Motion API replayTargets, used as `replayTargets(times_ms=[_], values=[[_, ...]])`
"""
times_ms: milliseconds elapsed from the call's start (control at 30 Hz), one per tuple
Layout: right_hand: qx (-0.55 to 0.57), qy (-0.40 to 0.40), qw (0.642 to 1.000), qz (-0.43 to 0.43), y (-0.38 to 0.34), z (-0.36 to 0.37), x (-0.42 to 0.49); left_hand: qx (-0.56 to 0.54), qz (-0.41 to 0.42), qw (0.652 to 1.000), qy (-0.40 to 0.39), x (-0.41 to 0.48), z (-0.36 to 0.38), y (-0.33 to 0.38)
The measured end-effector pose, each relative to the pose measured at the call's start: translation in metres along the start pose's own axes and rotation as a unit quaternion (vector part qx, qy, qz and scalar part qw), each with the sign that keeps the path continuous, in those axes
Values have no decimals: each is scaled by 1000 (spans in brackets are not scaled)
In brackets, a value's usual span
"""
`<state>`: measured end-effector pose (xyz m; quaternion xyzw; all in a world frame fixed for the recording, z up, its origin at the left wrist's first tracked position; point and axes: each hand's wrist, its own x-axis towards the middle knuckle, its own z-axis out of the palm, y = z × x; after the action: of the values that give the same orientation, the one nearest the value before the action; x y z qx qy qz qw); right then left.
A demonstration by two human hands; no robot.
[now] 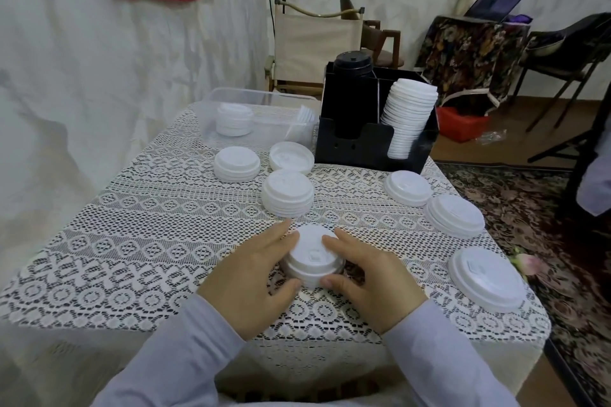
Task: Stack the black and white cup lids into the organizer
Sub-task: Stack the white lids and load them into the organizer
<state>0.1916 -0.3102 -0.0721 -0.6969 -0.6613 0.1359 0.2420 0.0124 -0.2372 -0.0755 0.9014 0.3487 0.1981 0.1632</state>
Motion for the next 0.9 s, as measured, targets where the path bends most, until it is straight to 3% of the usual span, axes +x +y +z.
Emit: replayTargets(times_ms=[200,333,467,667,900], values=[[-19,-10,1000,-12,-1,0,0,99,137,985,21,-5,11,2],[-11,-10,1000,-9,-3,1,-4,123,149,981,17,-5,15,2],[-52,-71,996,-16,-8,-21,-9,132,156,979,20,-4,15,1],[-160,24,974,157,42,-131,12,149,153,977,28,-6,15,-2],[-203,-190,922,270,100,-139,44,73,171,980,68,-4,17,-2]])
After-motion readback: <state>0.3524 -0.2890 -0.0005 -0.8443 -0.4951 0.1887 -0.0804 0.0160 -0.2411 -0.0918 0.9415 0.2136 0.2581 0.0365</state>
